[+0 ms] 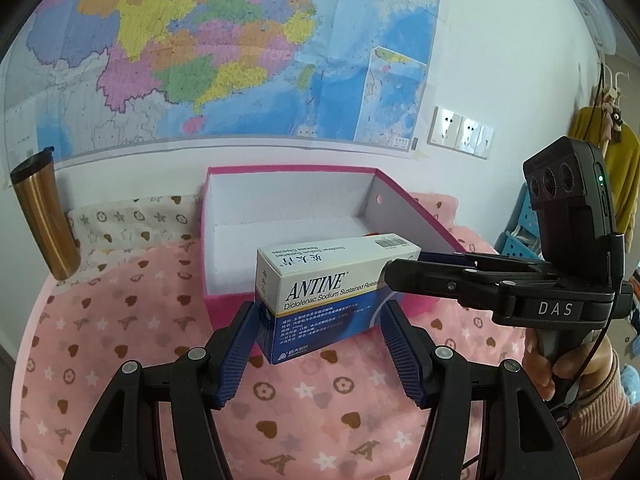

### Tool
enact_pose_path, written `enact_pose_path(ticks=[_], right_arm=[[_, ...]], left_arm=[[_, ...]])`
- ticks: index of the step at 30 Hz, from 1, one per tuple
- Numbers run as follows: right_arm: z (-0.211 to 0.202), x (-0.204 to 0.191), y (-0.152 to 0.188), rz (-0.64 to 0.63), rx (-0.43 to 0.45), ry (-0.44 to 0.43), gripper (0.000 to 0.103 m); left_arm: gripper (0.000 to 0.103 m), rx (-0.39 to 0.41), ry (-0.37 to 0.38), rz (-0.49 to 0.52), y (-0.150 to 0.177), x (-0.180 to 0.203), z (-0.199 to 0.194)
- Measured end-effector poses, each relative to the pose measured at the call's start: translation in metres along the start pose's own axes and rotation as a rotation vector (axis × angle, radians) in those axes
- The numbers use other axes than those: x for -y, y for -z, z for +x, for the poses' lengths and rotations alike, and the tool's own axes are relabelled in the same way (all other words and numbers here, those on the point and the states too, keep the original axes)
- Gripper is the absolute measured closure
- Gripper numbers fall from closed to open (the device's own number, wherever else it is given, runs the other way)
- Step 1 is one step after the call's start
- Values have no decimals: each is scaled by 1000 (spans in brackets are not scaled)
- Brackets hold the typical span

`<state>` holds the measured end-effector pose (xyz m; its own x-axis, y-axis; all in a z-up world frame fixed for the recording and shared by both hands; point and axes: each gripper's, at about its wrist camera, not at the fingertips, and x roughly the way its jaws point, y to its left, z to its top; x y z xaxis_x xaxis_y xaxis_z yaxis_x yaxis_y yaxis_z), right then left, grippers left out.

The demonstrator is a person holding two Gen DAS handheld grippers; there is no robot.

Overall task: Organize rigid objects
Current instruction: 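Carry the ANTINE carton with the right gripper over the magenta box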

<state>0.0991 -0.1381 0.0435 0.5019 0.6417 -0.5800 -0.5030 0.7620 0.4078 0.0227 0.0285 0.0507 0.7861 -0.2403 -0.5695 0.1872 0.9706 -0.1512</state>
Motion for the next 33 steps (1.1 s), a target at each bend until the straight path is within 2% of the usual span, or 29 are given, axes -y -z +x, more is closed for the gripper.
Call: enact_pose_path(ticks=[15, 33], right_arm=[[4, 6, -23, 7, 26, -6, 59], [19, 19, -32, 48, 16, -9, 59]], left_arm=[[40, 19, -13, 7, -19, -7, 7], [40, 17, -22, 2, -30, -14, 19]])
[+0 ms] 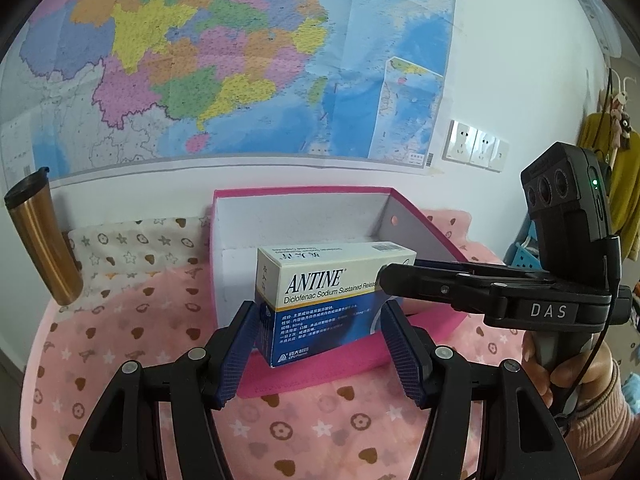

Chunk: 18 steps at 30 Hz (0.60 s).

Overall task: Organize rigid objects
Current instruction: 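Carry the ANTINE carton with the right gripper over the magenta box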

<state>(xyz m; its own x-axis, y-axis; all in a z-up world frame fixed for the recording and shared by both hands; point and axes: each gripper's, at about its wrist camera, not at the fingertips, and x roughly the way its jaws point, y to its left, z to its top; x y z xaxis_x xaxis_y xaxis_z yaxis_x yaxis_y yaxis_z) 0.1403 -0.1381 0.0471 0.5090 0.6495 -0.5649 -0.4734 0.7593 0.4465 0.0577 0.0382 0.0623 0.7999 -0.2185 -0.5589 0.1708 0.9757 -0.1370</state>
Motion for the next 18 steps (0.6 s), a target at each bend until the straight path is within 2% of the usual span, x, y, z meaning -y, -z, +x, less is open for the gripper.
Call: enact_pose_path(ticks=[18], right_arm=[[10, 7, -6, 3, -19, 16, 59]], left_arm=[[40, -21, 0, -6, -5, -4, 11]])
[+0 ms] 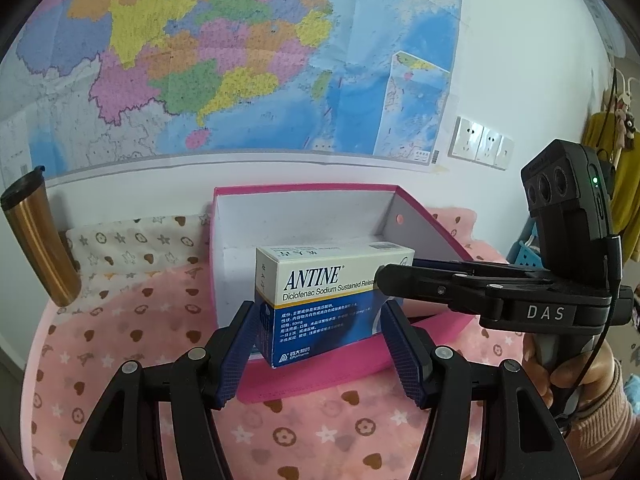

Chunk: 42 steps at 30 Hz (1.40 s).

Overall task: Organize rigid objects
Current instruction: 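Carry the ANTINE carton with the right gripper over the magenta box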

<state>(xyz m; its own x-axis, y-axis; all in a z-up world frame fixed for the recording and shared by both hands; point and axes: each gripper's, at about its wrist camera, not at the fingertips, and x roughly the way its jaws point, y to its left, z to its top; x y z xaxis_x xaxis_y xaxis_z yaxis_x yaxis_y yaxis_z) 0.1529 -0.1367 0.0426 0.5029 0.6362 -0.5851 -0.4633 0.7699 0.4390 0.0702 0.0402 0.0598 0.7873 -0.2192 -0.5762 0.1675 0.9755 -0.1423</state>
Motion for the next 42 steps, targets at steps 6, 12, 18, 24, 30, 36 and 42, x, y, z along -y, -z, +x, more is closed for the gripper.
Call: enact_pose_path(ticks=[6, 12, 18, 24, 30, 36, 42], right_arm=[[4, 2, -1, 4, -8, -1, 59], [6, 4, -1, 7, -14, 1, 59], [10, 7, -2, 13, -23, 3, 59], [15, 11, -1, 22, -33, 0, 59], [18, 13, -1, 30, -38, -2, 59], [22, 16, -1, 38, -46, 3, 59], [26, 19, -2, 45, -56, 5, 59]], left_arm=[[40, -8, 1, -10, -1, -3, 3], [40, -22, 8, -26, -1, -7, 8], [40, -35, 14, -37, -1, -9, 12], [40, -48, 11, -48, 0, -12, 17], [40, -50, 10, -49, 1, -13, 18], [40, -61, 2, -53, -1, -14, 22], [40, -75, -7, -53, -2, -15, 28]])
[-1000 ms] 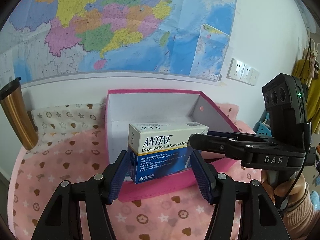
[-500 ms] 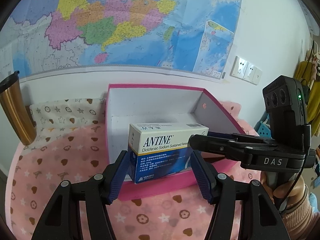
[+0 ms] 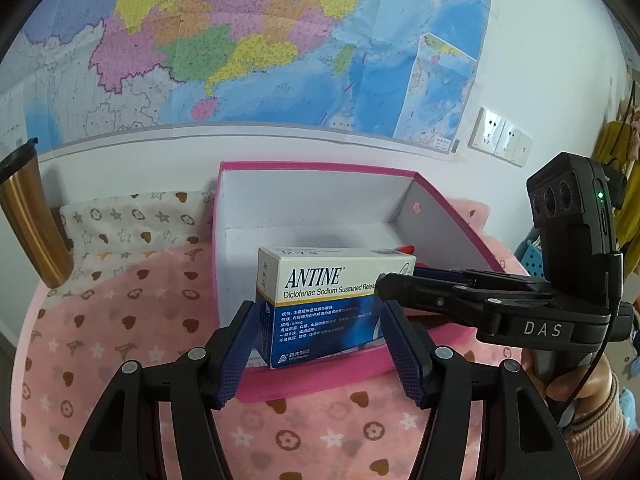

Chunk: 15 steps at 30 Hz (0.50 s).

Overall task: Organize rigid objects
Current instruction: 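Carry the ANTINE carton with the right gripper over the magenta box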

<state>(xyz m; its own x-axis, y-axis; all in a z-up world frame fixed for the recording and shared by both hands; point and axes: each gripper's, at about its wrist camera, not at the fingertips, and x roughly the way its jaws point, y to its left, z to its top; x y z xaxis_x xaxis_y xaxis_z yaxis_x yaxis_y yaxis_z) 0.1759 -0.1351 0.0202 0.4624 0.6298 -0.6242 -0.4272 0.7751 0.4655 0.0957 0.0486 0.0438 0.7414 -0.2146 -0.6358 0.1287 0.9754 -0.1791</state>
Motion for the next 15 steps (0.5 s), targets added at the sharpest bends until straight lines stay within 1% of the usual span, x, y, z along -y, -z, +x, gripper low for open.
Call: enact_pose_path(ticks=[15], right_arm=[[8, 0, -3, 2, -22, 9, 60]], left_arm=[[40, -28, -22, -16, -2, -4, 8]])
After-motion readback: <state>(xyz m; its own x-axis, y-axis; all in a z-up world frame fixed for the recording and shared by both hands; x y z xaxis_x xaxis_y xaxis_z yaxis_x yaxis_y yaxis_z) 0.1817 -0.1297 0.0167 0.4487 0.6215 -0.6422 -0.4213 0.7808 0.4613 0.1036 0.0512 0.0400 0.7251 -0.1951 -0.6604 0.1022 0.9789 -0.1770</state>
